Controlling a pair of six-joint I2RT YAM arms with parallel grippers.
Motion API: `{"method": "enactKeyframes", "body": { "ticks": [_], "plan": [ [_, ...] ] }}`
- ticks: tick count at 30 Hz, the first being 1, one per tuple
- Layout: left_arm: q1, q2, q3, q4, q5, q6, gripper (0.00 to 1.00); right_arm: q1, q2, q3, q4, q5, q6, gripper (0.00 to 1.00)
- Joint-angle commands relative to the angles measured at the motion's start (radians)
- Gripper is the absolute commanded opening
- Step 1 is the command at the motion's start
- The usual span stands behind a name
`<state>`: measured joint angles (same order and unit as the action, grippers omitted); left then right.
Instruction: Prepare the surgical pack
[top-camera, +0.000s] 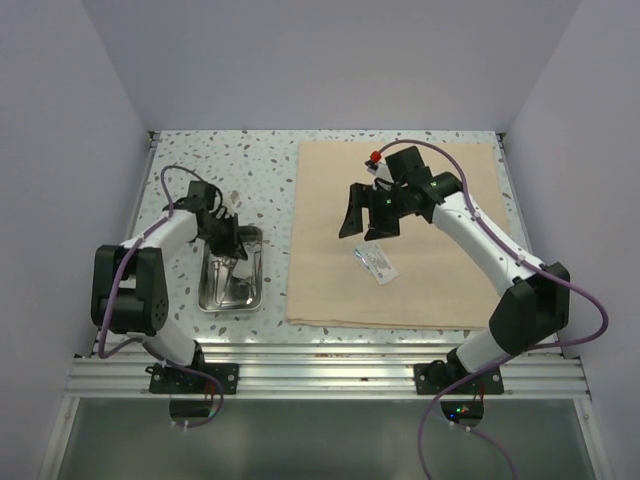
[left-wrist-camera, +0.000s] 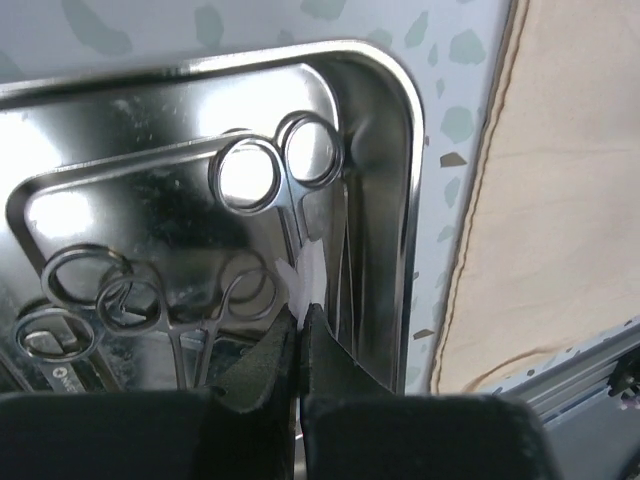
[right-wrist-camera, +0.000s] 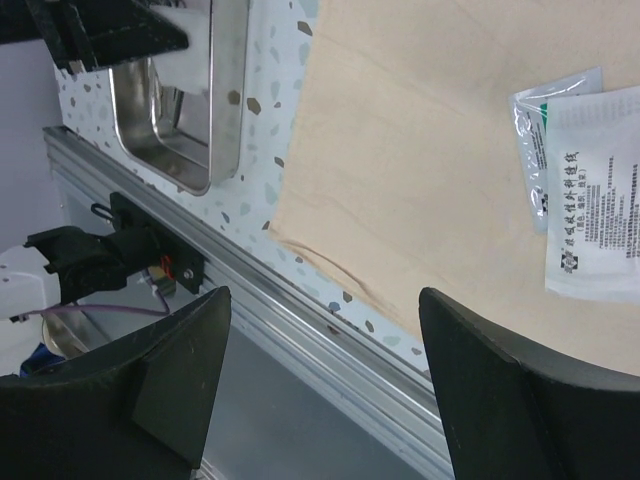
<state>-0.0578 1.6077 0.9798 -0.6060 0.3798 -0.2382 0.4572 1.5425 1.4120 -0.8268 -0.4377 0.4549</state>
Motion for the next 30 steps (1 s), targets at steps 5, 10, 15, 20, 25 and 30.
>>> {"method": "enactKeyframes", "body": {
  "ticks": [5,10,15,20,25,30],
  "plan": [
    [0.019,0.098,0.092,0.063,0.085,0.033,0.00,-0.005,-0.038,-0.035,0.037,-0.033,-0.002,0.80],
    [0.033,0.179,0.125,0.083,0.103,0.030,0.00,-0.005,-0.016,-0.035,0.038,-0.041,-0.005,0.80],
    [0.035,0.208,0.163,0.066,0.051,0.019,0.00,-0.006,-0.009,-0.056,0.046,-0.053,-0.002,0.80],
    [0.035,0.187,0.158,0.046,-0.021,0.014,0.30,-0.008,-0.001,-0.071,0.063,-0.049,-0.002,0.80],
    [0.035,0.086,0.164,0.012,-0.065,-0.009,0.48,-0.018,0.024,-0.055,0.084,-0.030,0.027,0.80],
    [0.033,0.009,0.183,-0.046,-0.100,-0.029,0.57,-0.031,0.091,0.024,0.127,0.141,0.091,0.81]
  ]
}}
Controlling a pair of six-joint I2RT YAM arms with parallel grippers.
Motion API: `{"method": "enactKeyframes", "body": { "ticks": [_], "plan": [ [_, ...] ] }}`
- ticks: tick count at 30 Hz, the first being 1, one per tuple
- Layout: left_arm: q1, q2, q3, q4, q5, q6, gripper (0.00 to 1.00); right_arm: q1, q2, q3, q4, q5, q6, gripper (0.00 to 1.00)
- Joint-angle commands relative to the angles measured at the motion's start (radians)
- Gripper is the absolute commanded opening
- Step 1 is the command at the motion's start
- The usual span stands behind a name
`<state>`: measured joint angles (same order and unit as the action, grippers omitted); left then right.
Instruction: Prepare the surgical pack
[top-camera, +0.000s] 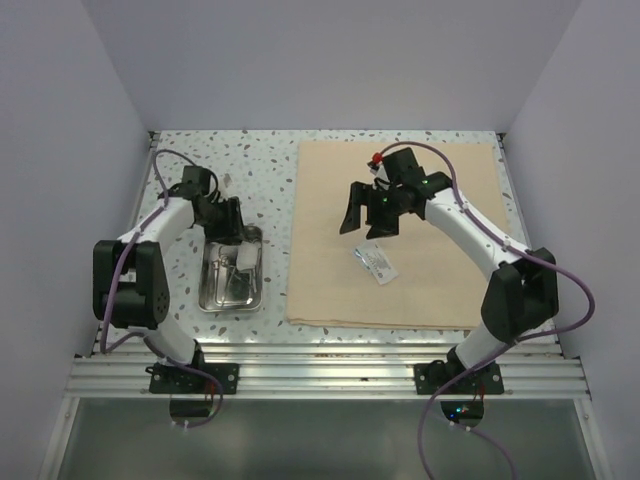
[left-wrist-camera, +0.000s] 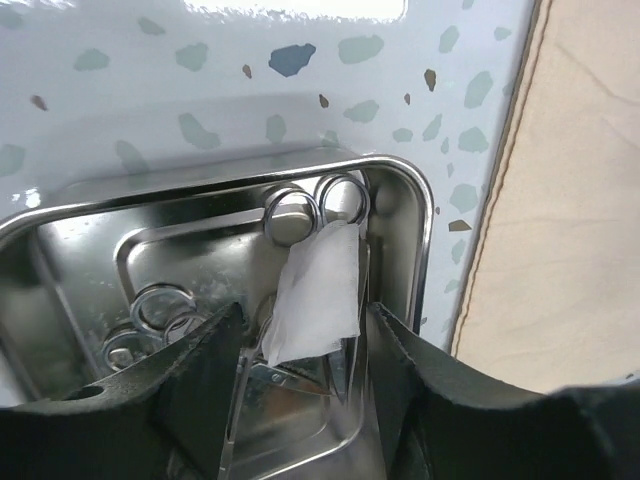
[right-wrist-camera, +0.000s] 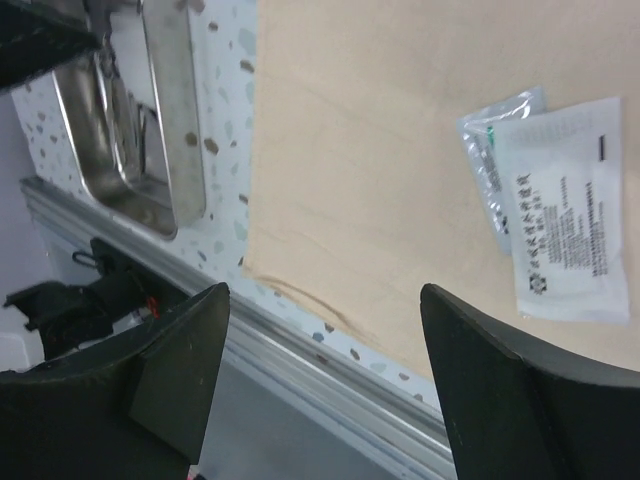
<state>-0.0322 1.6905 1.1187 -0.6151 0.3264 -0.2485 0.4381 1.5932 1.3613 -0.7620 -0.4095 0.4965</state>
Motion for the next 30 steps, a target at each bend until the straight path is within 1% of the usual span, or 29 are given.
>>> {"method": "enactKeyframes", "body": {
  "ticks": [1,3,4,6,8,9,12,13,15,16,19,21,22,25,26,27,28,30],
  "plan": [
    [0.006,-0.101,0.044,-0.055,-0.081,-0.029,0.57,-0.022,0.054,0.090,0.067,0.186,0.059,0.81],
    [0.005,-0.132,0.033,-0.061,-0.111,-0.041,0.57,-0.041,0.088,0.107,0.107,0.242,0.091,0.81],
    [0.002,-0.161,0.029,-0.051,-0.142,-0.049,0.57,-0.074,0.096,0.104,0.154,0.273,0.108,0.82],
    [-0.008,-0.190,0.024,-0.044,-0.176,-0.058,0.57,-0.142,0.125,0.099,0.196,0.279,0.143,0.82],
    [-0.011,-0.206,0.029,-0.043,-0.156,-0.060,0.56,-0.189,0.154,0.131,0.211,0.319,0.145,0.83],
    [-0.018,-0.221,0.029,-0.031,-0.135,-0.060,0.55,-0.234,0.187,0.146,0.213,0.342,0.143,0.83],
    [-0.040,-0.244,0.024,-0.006,-0.096,-0.052,0.52,-0.320,0.237,0.165,0.300,0.371,0.146,0.82],
    [-0.043,-0.244,0.026,-0.002,-0.083,-0.049,0.51,-0.334,0.275,0.189,0.331,0.385,0.139,0.81],
    [-0.044,-0.241,0.026,0.009,-0.018,-0.035,0.49,-0.378,0.330,0.244,0.322,0.402,0.116,0.78],
    [-0.046,-0.244,0.023,0.023,-0.004,-0.034,0.48,-0.387,0.379,0.289,0.319,0.403,0.108,0.77],
    [-0.046,-0.256,-0.019,0.109,0.023,-0.041,0.47,-0.417,0.448,0.328,0.338,0.431,0.089,0.72],
    [-0.046,-0.243,-0.030,0.141,0.019,-0.060,0.47,-0.435,0.464,0.311,0.381,0.422,0.128,0.68],
    [-0.046,-0.235,-0.028,0.138,0.011,-0.070,0.46,-0.435,0.467,0.277,0.444,0.413,0.148,0.66],
    [-0.048,-0.210,-0.026,0.127,-0.003,-0.120,0.45,-0.435,0.497,0.280,0.490,0.425,0.207,0.63],
    [-0.049,-0.204,-0.033,0.144,-0.004,-0.118,0.45,-0.437,0.523,0.291,0.494,0.431,0.208,0.63],
    [-0.049,-0.193,-0.024,0.127,-0.013,-0.103,0.45,-0.435,0.537,0.329,0.459,0.455,0.206,0.63],
    [-0.049,-0.178,0.012,0.103,-0.019,-0.088,0.45,-0.464,0.550,0.344,0.446,0.462,0.202,0.64],
    [-0.051,-0.149,0.029,0.072,-0.018,-0.049,0.44,-0.476,0.574,0.352,0.467,0.449,0.188,0.66]
  ]
}}
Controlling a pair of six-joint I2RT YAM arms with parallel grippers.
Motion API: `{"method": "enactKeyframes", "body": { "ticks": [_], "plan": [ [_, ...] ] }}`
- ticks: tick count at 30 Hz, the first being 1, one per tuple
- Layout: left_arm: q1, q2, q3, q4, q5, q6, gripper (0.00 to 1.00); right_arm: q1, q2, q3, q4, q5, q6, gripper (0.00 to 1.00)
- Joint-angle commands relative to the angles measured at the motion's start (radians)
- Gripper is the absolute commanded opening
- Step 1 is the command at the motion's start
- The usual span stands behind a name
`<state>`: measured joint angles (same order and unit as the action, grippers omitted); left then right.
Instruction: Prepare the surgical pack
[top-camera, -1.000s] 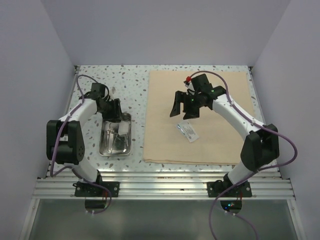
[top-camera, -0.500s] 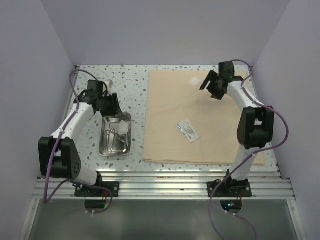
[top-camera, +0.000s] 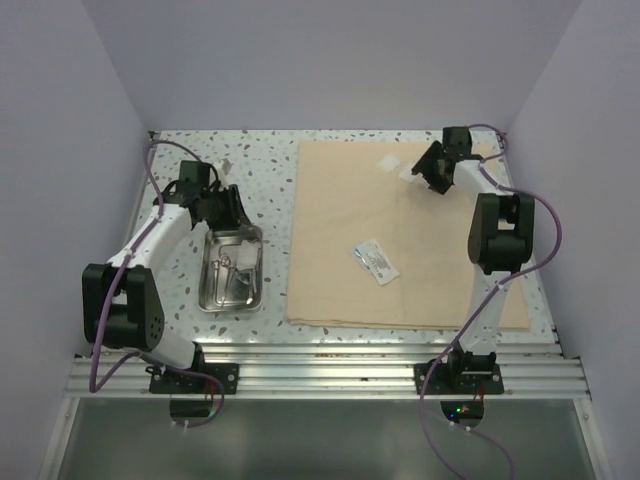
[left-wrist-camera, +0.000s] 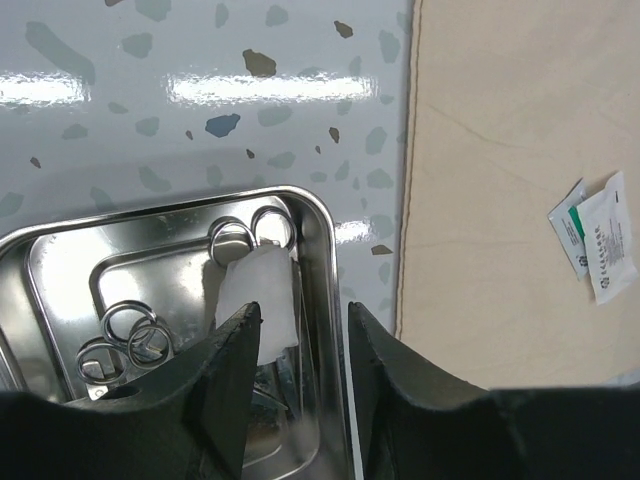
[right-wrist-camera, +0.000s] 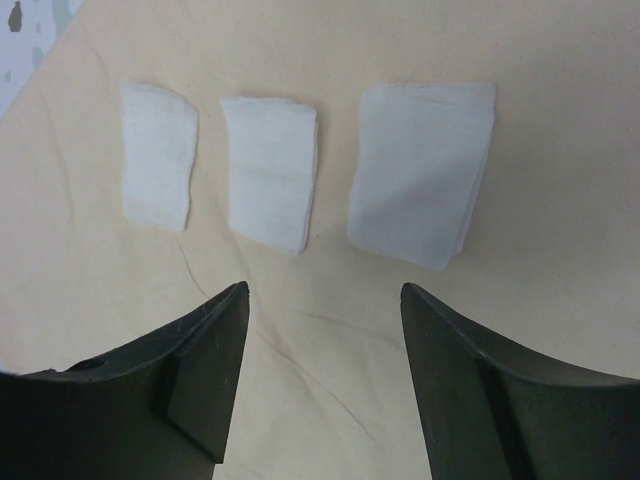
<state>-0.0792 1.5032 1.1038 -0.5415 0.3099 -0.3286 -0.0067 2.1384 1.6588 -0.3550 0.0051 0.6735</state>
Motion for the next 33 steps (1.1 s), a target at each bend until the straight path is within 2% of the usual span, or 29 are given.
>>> {"method": "enactKeyframes", "body": {
  "ticks": [1,3,5,9,17,33],
  "plan": [
    [-0.004,0.041,0.048,-0.008,-0.002,0.037,0.44,-0.035,0.040,0.085,0.039,0.035,-0.008,0.68],
    [-0.004,0.042,0.047,-0.015,0.006,0.042,0.44,-0.047,0.076,0.123,-0.010,0.042,-0.026,0.70],
    [-0.004,0.025,0.041,-0.015,0.014,0.039,0.44,-0.056,0.077,0.121,0.008,0.019,-0.061,0.73],
    [-0.004,0.026,0.037,-0.024,0.024,0.052,0.45,-0.070,0.077,0.127,0.008,0.022,-0.124,0.75],
    [-0.004,0.066,0.050,-0.032,0.049,0.056,0.44,-0.091,0.170,0.217,-0.025,-0.106,-0.180,0.72],
    [-0.004,0.065,0.025,-0.014,0.063,0.046,0.44,-0.091,0.147,0.170,-0.070,-0.054,-0.161,0.65]
  ]
}}
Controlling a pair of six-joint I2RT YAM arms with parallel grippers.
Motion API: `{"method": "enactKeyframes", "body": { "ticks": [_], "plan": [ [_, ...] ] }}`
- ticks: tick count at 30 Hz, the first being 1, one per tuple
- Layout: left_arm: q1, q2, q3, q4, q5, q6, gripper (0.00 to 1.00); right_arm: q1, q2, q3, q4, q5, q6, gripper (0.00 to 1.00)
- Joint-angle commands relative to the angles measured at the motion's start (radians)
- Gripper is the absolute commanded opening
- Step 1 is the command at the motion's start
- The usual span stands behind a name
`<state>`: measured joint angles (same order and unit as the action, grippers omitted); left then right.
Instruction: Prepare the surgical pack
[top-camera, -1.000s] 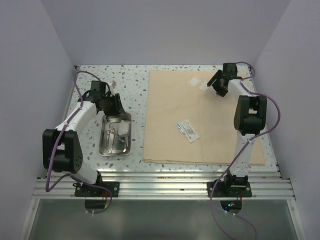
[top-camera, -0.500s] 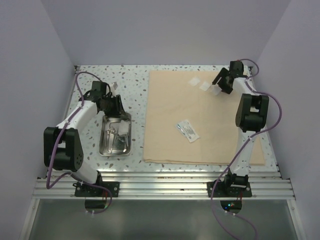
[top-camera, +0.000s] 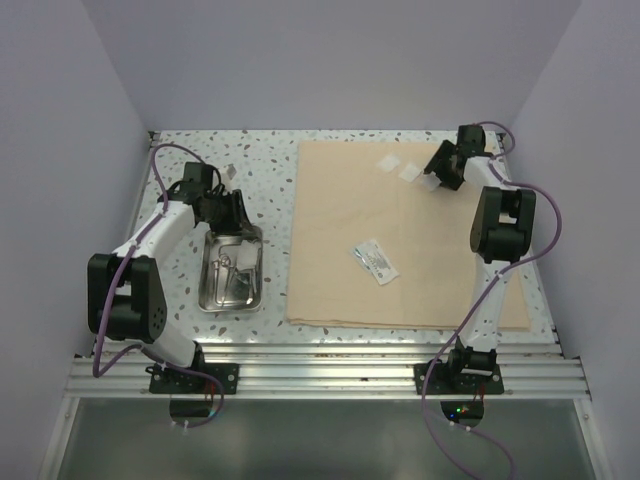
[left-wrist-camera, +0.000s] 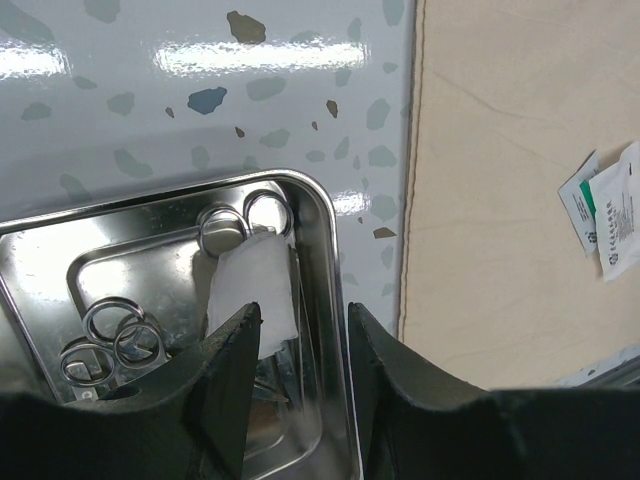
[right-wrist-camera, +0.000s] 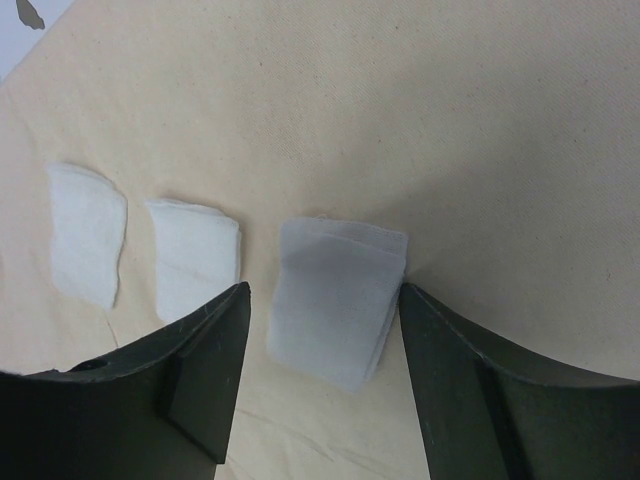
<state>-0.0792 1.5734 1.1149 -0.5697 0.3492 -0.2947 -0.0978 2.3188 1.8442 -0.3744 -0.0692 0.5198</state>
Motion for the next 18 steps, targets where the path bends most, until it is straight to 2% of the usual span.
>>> {"method": "enactKeyframes", "body": {
  "ticks": [1,9,18],
  "plan": [
    [-0.004,-0.006,0.013,0.013,0.022,0.014,0.44,0.000,-0.041,-0.037,-0.041,0.022,-0.009,0.65],
    [-0.004,-0.006,0.005,0.011,0.020,0.020,0.45,-0.002,-0.016,-0.028,-0.044,-0.012,0.020,0.61],
    [-0.004,-0.009,-0.001,0.007,0.020,0.022,0.45,-0.003,0.002,-0.031,-0.011,0.003,0.046,0.49]
  ]
}}
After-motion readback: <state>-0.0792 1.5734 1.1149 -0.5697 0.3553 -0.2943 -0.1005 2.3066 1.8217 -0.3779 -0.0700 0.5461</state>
